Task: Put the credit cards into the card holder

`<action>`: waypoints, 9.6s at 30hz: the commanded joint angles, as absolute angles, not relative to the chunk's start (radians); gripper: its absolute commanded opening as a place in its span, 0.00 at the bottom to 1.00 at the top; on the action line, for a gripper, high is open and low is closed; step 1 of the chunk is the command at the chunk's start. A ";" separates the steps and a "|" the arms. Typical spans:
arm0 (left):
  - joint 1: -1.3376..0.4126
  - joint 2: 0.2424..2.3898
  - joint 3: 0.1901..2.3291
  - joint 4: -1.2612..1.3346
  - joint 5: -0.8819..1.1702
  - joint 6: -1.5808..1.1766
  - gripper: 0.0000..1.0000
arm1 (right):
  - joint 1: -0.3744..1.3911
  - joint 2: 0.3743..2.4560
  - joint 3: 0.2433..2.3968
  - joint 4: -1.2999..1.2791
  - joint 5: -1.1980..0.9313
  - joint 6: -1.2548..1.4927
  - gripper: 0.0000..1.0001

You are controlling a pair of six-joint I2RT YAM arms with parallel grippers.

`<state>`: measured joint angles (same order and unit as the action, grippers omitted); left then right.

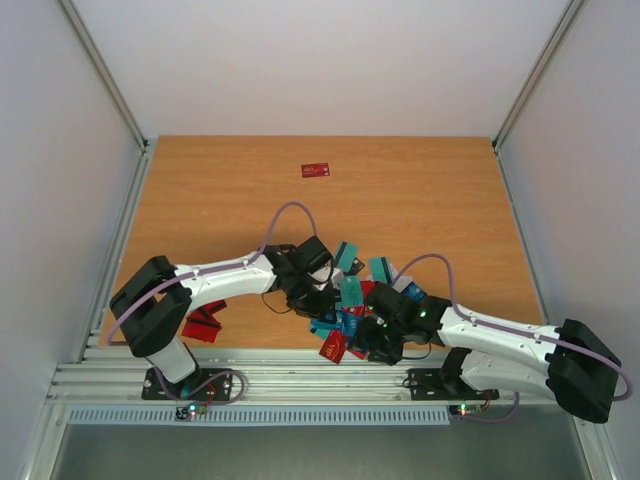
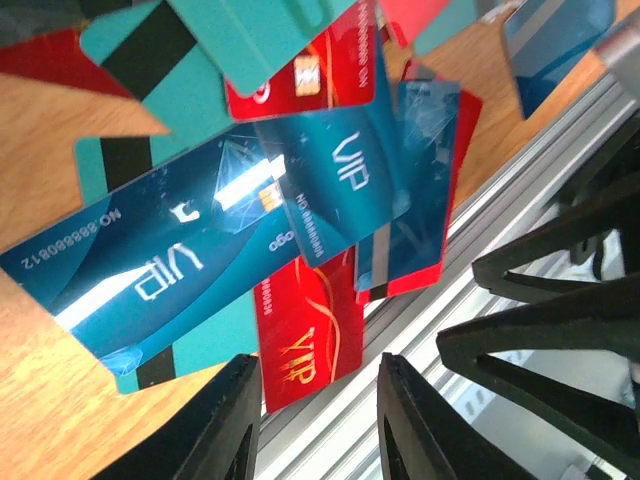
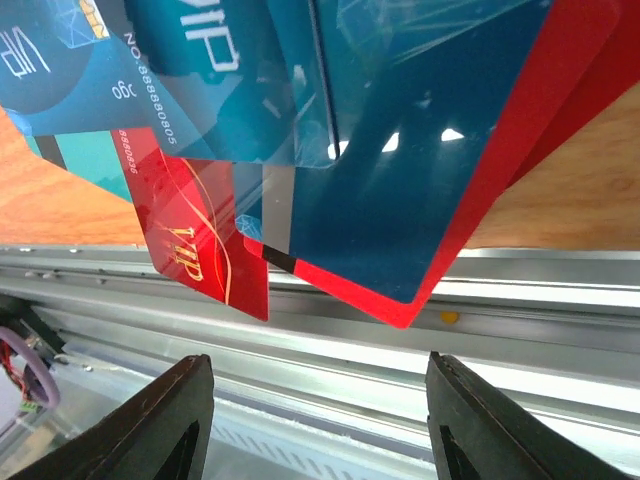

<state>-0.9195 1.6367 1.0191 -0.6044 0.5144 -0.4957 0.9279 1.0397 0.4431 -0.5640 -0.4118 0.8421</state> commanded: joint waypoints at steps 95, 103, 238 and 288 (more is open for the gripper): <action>-0.904 1.305 0.787 -0.645 0.327 -0.571 0.29 | 1.000 1.191 0.688 -0.648 -0.262 0.899 0.01; -0.878 1.206 0.885 -0.801 0.250 -0.544 0.33 | 0.991 1.157 0.800 -0.727 -0.286 0.774 0.01; -0.277 1.586 0.766 -0.182 0.619 -0.449 0.00 | 0.617 2.044 1.257 -0.593 -0.629 0.237 0.16; -0.280 1.676 0.726 -0.070 0.758 -0.591 0.00 | 0.618 2.059 1.223 -0.578 -0.652 0.239 0.01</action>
<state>-0.2764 1.6653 0.7197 -0.0845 0.7444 -0.5846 0.6106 2.0171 1.2457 -0.5751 -0.6777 0.2451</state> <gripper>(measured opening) 0.021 0.015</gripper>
